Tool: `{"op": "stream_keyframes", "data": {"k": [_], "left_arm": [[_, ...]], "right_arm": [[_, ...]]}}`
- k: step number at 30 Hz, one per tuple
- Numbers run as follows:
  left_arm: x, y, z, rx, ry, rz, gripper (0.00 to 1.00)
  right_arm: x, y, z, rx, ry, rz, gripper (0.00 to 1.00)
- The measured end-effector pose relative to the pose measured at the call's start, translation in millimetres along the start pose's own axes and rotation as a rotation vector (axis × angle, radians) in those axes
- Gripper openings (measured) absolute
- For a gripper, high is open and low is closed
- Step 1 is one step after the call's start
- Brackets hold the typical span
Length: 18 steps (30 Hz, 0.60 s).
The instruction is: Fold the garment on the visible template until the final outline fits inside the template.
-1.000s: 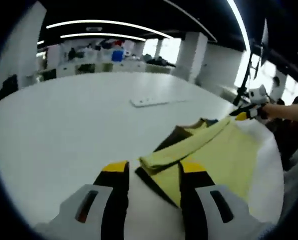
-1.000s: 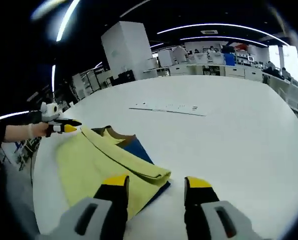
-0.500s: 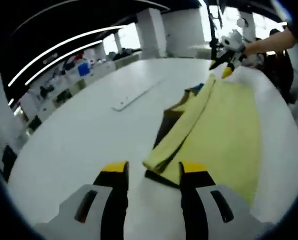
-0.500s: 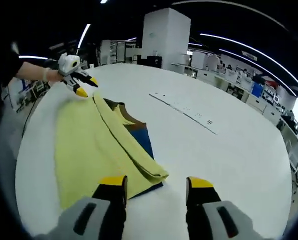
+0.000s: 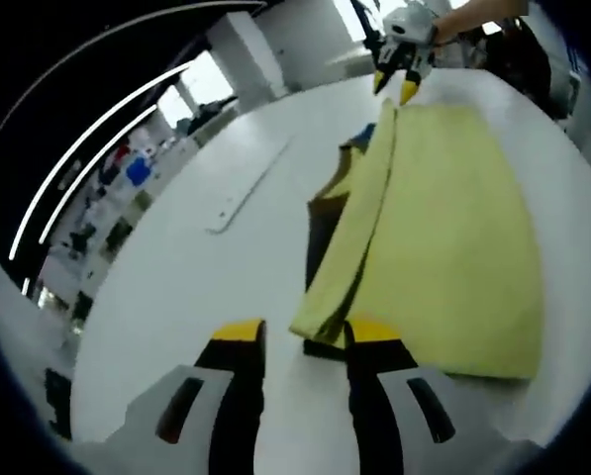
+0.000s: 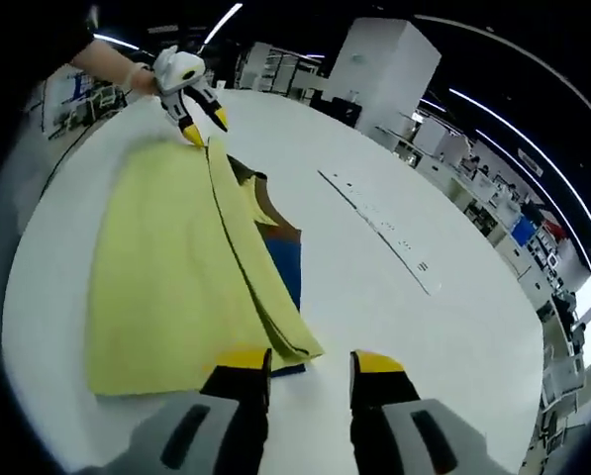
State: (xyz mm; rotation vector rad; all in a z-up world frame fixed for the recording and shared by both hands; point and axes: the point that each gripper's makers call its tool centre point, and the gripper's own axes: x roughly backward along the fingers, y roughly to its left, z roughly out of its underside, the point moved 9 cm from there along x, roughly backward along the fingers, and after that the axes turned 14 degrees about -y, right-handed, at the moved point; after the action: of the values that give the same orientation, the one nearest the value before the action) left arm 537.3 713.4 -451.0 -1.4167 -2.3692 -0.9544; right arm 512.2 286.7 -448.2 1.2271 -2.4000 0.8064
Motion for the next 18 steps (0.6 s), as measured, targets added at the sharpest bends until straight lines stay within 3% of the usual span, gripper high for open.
{"op": "stream_keyframes", "data": {"k": [4,9,16,18], "left_arm": [[-4,-0.2,0.6,-0.03,0.009,0.01,0.28],[-7,2.4,2.1,-0.059,0.023,0.018,0.22],[-9,3.2,3.3,-0.065,0.035,0.021,0.08],[-9,4.1,3.2,-0.032,0.027,0.012,0.03]], "right_arm": [[-5,2,1.8,0.058,0.021,-0.023,0.23],[-9,0,1.1,0.076,0.016,-0.018,0.15],[-12,-2,-0.8,0.028,0.005,0.006,0.01],[-11,-4,-1.9,0.017,0.002,0.019,0.0]]}}
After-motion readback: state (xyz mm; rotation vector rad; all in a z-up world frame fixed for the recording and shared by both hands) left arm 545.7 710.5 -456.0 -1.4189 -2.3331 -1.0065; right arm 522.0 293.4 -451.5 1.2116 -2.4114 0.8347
